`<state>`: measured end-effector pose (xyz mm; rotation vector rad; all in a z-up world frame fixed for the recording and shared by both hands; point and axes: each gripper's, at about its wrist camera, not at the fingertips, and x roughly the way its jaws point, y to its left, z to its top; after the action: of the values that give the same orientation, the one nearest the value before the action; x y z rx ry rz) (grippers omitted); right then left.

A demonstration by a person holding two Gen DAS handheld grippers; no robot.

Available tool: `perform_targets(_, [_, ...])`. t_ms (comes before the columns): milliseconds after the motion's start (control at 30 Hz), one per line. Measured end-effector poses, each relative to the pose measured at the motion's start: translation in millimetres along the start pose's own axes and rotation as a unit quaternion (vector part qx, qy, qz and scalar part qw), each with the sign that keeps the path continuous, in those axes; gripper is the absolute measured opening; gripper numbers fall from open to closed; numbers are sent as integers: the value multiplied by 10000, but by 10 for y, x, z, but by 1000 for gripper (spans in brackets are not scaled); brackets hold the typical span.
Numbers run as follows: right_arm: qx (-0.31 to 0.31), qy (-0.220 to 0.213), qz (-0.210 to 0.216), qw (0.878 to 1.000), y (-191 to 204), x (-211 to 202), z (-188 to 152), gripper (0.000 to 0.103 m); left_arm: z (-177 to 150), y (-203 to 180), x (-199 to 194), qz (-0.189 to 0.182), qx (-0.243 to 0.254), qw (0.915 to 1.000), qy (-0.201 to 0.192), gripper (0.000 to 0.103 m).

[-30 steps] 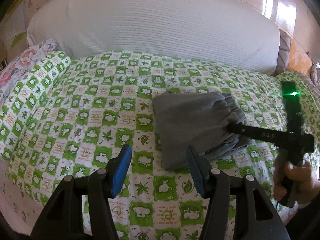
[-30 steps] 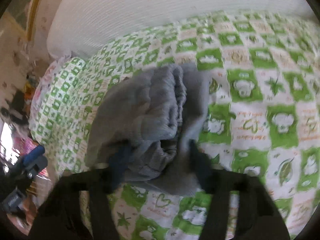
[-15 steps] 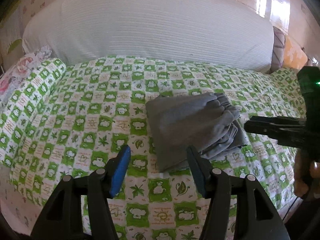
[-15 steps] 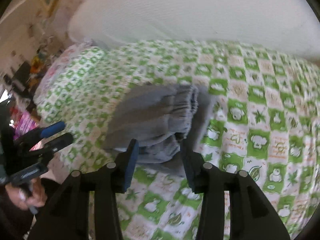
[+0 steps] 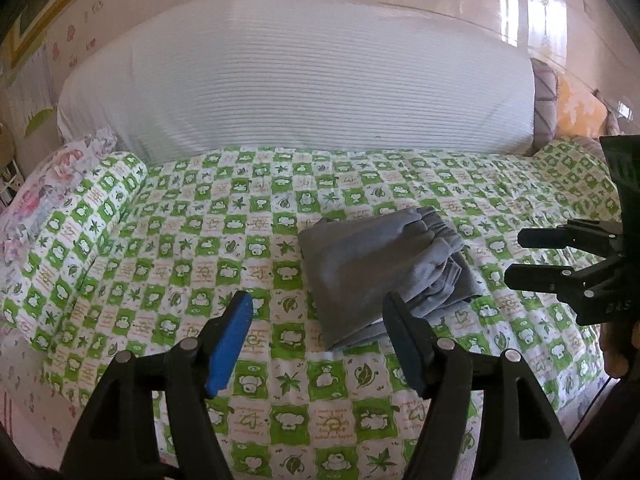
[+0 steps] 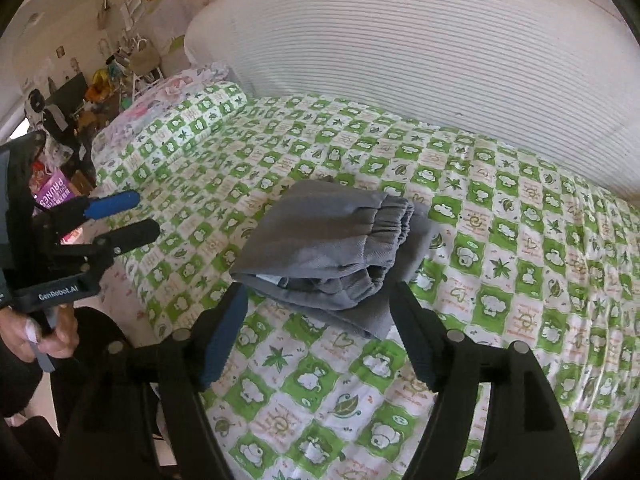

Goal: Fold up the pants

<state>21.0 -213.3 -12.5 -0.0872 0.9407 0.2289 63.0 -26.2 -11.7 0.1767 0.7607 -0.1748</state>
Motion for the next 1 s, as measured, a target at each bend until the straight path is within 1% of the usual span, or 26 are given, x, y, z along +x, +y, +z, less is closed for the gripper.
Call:
perform_targets(167, [-233, -39, -61, 9997, 66, -58, -17, 74, -24, -48, -38, -15, 60, 10000, -55, 68])
perform_targets(333, [-419, 35, -159, 9990, 109, -62, -41, 74, -48, -91, -52, -63, 82, 9999, -66, 68])
perform_targets(567, [-43, -6, -110, 9999, -25, 11, -84, 74, -89, -11, 85, -225, -126, 9996, 107, 69])
perform_targets(633, [114, 76, -335, 9993, -92, 102, -91, 74, -95, 6, 171, -303, -192, 9992, 189, 69])
perform_targets(667, [217, 162, -524, 9983, -139, 159, -102, 74, -85, 1, 236, -400, -211, 9987, 242, 69])
perform_targets(733, [456, 275, -774, 9956, -250, 223, -128, 74, -59, -69, 390, -635, -106, 9972, 371, 69])
perform_targets(767, [672, 281, -806, 9941, -343, 225, -161, 74, -43, -151, 493, -685, 31, 9966, 452, 69])
perform_targets(867, [1179, 164, -600, 9911, -577, 136, -275, 74, 40, -522, 767, -651, 575, 9949, 511, 69])
perform_targets(1000, [1329, 83, -575, 9894, -710, 23, -365, 74, 179, -891, 1030, -607, 1005, 9921, 448, 71])
